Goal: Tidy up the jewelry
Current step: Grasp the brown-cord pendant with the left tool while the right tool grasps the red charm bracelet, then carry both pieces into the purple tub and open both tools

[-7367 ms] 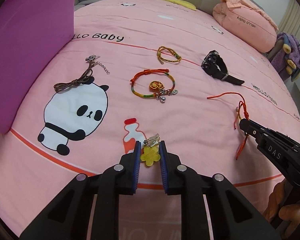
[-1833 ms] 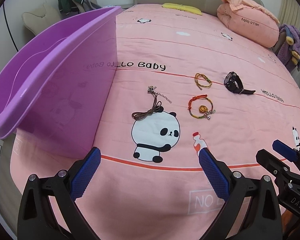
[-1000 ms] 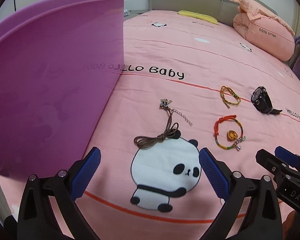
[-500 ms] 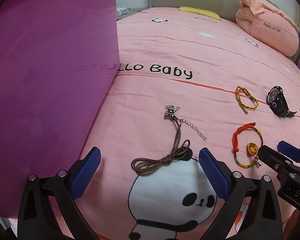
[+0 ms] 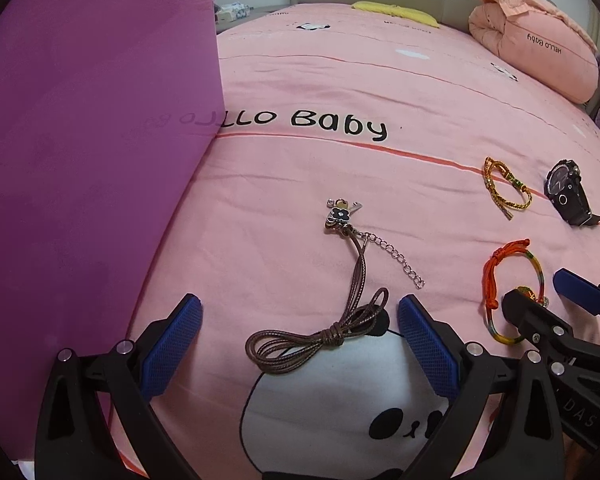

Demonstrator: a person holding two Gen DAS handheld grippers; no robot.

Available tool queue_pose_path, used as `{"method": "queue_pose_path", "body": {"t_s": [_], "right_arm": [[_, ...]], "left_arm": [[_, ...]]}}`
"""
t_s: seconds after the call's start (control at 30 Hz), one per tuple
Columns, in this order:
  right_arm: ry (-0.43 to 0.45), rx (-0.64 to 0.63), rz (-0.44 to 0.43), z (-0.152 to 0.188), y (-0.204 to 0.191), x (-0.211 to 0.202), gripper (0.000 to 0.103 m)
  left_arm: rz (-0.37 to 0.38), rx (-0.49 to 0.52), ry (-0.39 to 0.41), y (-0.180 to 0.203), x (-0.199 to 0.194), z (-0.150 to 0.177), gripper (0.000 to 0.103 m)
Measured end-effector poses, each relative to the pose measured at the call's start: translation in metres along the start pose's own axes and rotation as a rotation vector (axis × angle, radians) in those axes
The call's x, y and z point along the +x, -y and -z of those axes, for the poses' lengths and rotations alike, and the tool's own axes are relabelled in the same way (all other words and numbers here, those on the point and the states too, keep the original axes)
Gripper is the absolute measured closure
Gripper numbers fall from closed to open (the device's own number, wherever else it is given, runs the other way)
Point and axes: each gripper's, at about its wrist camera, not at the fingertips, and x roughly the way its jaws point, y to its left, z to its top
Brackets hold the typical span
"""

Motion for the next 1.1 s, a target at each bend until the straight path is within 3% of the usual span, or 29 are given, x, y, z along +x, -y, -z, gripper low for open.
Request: {"method": "queue_pose_path", "body": {"t_s": [0.2, 0.33, 0.4, 0.5, 0.57, 0.63, 1.1], "right_arm": [[0.009, -0.038, 0.037, 0.002, -0.006, 0.003, 0.036], [0.011, -0.072, 0.044, 0.002, -0.013, 0.002, 0.05], [0.011, -0.093, 0.043, 0.003, -0.018, 0.002, 0.06], [0.009, -0.097, 0.043, 0.002, -0.021, 0.001, 0.084], [0.007, -0.086, 0.03, 0.001, -0.02, -0.001, 0.085], [0.008, -0.066, 0.009, 0.001, -0.016, -0.003, 0.085], [0.028, 0.037, -0.049, 0.027, 0.012, -0.059, 0.085]], "left_arm": [[0.028, -0.004, 0.017, 0.001, 0.001, 0.002, 0.015], [0.045, 0.014, 0.027, 0.005, -0.001, 0.003, 0.026], [0.064, 0.027, 0.029, 0.008, -0.004, 0.004, 0.037], [0.121, 0.039, 0.021, 0.013, -0.007, 0.004, 0.061], [0.144, 0.046, 0.017, 0.016, -0.009, 0.004, 0.084], [0.165, 0.05, 0.008, 0.018, -0.011, 0.004, 0.095], [0.289, 0.033, -0.015, 0.018, -0.067, 0.027, 0.096]]}}
